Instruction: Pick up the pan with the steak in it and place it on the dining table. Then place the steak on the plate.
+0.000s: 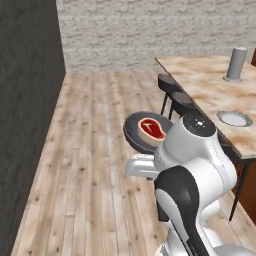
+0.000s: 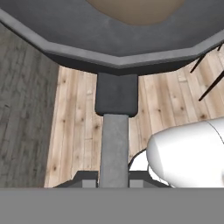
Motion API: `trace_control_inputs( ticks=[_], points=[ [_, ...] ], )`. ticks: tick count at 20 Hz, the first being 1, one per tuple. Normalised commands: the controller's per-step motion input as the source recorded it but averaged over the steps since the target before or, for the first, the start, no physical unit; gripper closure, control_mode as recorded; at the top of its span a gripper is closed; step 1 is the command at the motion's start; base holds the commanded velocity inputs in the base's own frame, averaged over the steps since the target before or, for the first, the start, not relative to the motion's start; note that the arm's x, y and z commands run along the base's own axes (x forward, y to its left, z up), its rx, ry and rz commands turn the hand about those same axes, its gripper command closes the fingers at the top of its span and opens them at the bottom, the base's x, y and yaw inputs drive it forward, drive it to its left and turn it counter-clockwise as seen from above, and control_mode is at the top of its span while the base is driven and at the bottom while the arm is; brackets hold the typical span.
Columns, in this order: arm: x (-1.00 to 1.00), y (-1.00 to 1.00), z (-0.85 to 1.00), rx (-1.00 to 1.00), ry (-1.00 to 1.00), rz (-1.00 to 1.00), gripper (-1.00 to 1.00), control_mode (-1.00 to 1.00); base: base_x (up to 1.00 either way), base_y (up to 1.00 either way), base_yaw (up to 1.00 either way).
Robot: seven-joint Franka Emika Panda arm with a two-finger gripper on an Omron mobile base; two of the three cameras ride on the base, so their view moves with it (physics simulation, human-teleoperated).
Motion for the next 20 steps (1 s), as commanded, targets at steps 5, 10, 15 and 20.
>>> trace_control_inputs(
  ticks=[5, 10, 15, 20],
  points=[
    [0.00, 0.00, 0.00, 0.00, 0.00, 0.00, 1.00, 1.00, 1.00, 0.43, -0.10],
    [0.00, 0.00, 0.00, 0.00, 0.00, 0.00, 1.00, 1.00, 1.00, 0.49, -0.11],
    [0.00, 0.00, 0.00, 0.00, 0.00, 0.00, 1.00, 1.00, 1.00, 0.48, -0.11],
    [0.00, 0.00, 0.00, 0.00, 0.00, 0.00, 1.00, 1.00, 0.97, 0.36, -0.11]
  ],
)
